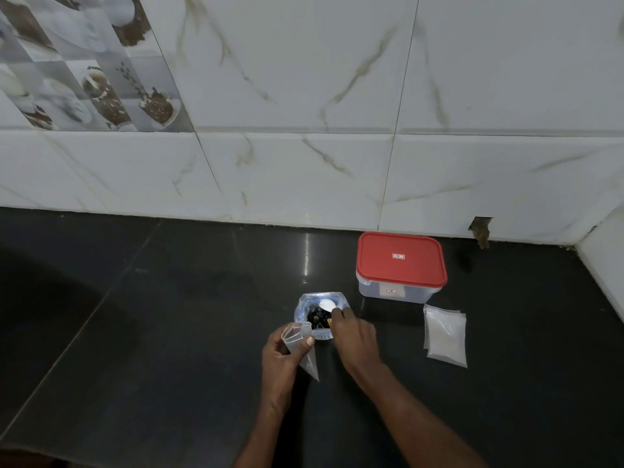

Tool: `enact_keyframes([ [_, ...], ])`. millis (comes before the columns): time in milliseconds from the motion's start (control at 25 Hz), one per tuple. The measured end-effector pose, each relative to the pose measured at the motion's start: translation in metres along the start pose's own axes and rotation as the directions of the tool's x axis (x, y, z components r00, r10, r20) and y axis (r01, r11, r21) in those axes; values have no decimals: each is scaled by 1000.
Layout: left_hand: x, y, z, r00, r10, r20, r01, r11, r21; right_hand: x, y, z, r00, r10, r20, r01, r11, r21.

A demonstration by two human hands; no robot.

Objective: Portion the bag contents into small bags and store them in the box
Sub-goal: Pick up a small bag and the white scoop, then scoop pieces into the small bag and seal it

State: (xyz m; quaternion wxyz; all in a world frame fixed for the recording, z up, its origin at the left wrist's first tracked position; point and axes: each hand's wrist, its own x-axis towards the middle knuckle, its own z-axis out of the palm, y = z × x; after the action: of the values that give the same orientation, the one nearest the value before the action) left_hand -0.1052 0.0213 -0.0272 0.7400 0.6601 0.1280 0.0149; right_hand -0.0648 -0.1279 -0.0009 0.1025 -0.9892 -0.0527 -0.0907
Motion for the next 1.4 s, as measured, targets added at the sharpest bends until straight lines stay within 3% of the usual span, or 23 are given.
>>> enact_keyframes([
  [240,-3,-1,5,999,-38,10,39,997,-63,9,-5,-5,992,-27,121,25,1000,13],
  [400,-2,0,6,999,-27,20,27,999,-35,18,-1,-2,975,60,214,-93,984,152],
  [640,-3,4,7,1000,-25,-13,26,998,57,24,4,-3,924,315,218,-383,744,547],
  [800,1,16,11,995,73,-75,-54,973,223,27,13,-20,910,375,179,-395,650,649],
  [920,8,32,17,994,80,-74,-48,931,361,27,15,-45,925,362,118,-316,555,769],
  [1040,15,39,20,998,45,-54,-18,907,421,16,10,-56,980,192,-44,-91,639,764],
  [1080,17,39,21,998,33,-50,-7,898,440,9,8,-53,986,100,-136,22,722,691],
  [1160,20,38,22,999,6,-45,16,888,460,-4,8,-39,944,-159,-288,260,897,358],
  [1200,20,38,23,999,4,-47,17,889,458,-11,10,-31,911,-278,-304,349,913,211],
  [1280,20,38,24,998,7,-57,19,891,453,-20,15,-21,862,-405,-303,448,890,85],
  [1400,19,36,24,998,-2,-55,25,902,431,-25,20,-12,840,-404,-363,455,888,66],
])
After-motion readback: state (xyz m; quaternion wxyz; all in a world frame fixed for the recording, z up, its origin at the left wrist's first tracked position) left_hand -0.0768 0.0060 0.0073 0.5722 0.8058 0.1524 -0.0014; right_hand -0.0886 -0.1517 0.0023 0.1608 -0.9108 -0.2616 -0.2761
